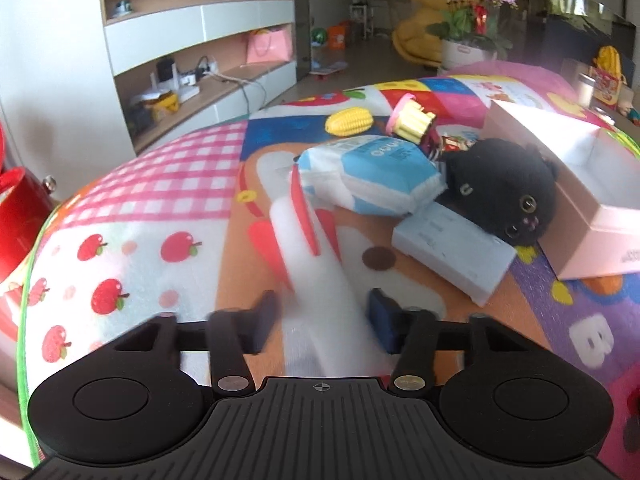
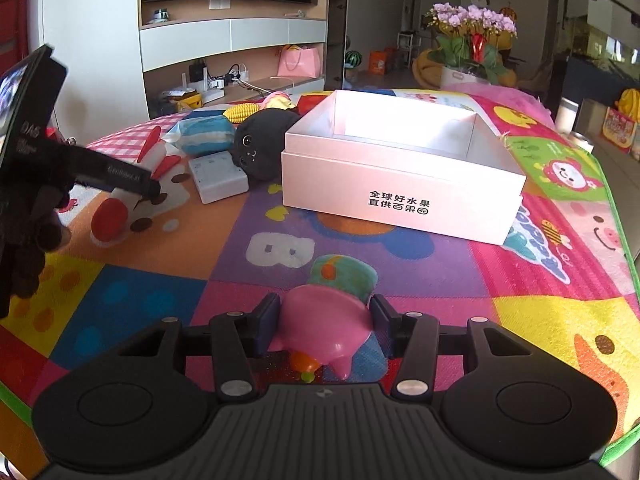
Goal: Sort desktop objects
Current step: 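Grasp the white foam rocket with the left gripper while the right carries the pink toy into the pink box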
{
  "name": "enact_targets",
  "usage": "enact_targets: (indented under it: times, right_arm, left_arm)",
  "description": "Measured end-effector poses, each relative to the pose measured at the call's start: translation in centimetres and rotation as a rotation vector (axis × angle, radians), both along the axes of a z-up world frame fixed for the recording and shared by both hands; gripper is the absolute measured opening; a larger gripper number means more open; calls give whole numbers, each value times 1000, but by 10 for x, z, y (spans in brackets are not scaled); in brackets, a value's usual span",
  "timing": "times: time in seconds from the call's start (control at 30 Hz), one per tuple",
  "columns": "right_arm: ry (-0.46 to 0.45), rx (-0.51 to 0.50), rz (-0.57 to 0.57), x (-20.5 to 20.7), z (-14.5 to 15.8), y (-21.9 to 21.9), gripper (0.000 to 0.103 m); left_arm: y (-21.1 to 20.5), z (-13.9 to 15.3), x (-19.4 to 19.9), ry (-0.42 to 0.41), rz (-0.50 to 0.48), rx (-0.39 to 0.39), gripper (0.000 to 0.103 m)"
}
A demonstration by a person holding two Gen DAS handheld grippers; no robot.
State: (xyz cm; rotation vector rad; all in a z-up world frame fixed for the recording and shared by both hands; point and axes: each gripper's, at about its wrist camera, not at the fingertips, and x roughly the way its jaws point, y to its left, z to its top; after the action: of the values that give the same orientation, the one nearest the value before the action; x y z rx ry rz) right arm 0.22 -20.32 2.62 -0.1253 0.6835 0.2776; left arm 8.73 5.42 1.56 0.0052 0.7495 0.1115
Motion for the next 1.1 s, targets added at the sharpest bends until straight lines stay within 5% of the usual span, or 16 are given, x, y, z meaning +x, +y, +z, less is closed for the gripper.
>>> enact_targets:
  times: [0.03, 0.2, 0.63, 0.8, 0.97, 1.03, 1.07, 1.1]
  right_arm:
    - [3, 2, 1, 0, 0, 0, 48]
    - [8, 6, 27, -7, 6, -3, 48]
    - [-89, 32, 21, -56, 60, -53, 48]
    - [-243, 36, -11, -54, 102, -75, 48]
    - [-361, 58, -52, 5, 134, -83, 48]
    - [-352, 91, -53, 44, 136, -86, 56]
    - [-340, 102, -60, 63, 134, -87, 70]
    - [-331, 109, -88, 79, 130, -89, 73]
  left_arm:
    - [-1, 1, -4, -4, -11, 7, 32]
    - [-7, 16, -41, -49, -70, 41, 32]
    - [-64, 73, -121, -99, -316, -135, 32]
    - [-94, 109, -70, -169, -382, -246, 32]
    - [-119, 139, 26, -215, -415, -350, 34]
    - [-125, 139, 61, -180, -434, -397, 60]
    - [-125, 135, 75, -165, -426, -402, 66]
    - [-123, 130, 82, -155, -410, -394, 68]
